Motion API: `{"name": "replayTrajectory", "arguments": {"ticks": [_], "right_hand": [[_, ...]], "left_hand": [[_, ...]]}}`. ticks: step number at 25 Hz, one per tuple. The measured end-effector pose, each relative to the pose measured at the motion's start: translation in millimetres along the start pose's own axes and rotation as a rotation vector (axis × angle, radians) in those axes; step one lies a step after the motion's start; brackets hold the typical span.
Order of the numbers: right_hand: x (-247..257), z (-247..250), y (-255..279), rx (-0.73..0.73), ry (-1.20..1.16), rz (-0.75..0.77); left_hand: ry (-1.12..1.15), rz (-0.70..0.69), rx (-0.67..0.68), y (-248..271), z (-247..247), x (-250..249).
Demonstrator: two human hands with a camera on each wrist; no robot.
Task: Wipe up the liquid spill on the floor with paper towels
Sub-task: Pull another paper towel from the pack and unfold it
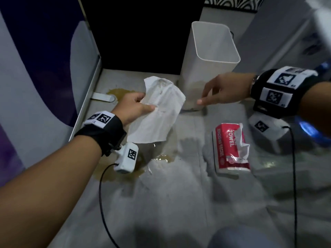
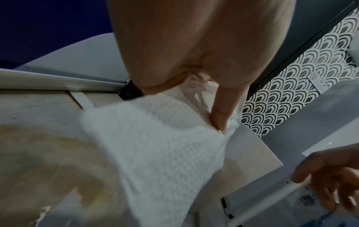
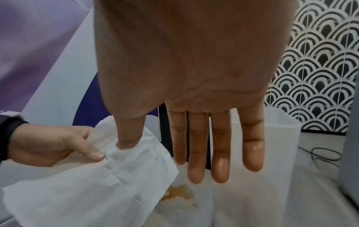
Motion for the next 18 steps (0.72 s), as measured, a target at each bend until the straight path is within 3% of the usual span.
{"name": "replayTrajectory", "arguments": {"ticks": [10, 14, 18], "right_hand": [[8.2, 95.1, 60.8, 0.274, 0.162, -0.144], [9.0, 99.6, 42.5, 0.389, 0.193, -0.156], [-10.2, 95.5, 24.6, 0.358, 0.188, -0.143]], "left_hand": [[0.024, -0.014, 0.021, 23.6, 33.7, -45.7], [0.026, 0.005, -0.008, 25.1, 46.9, -52.8], [0.016, 0.022, -0.045, 16.9, 49.9, -50.9]]}}
Point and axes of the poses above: each hand's wrist, its own y-axis away from the middle knuckle, its own z-axis out of the back of the hand, x = y × z, the point moved 1 cm from there along -y, towards the middle knuckle, and after that the axes turned 3 degrees about -y, right-handed, at the moved point
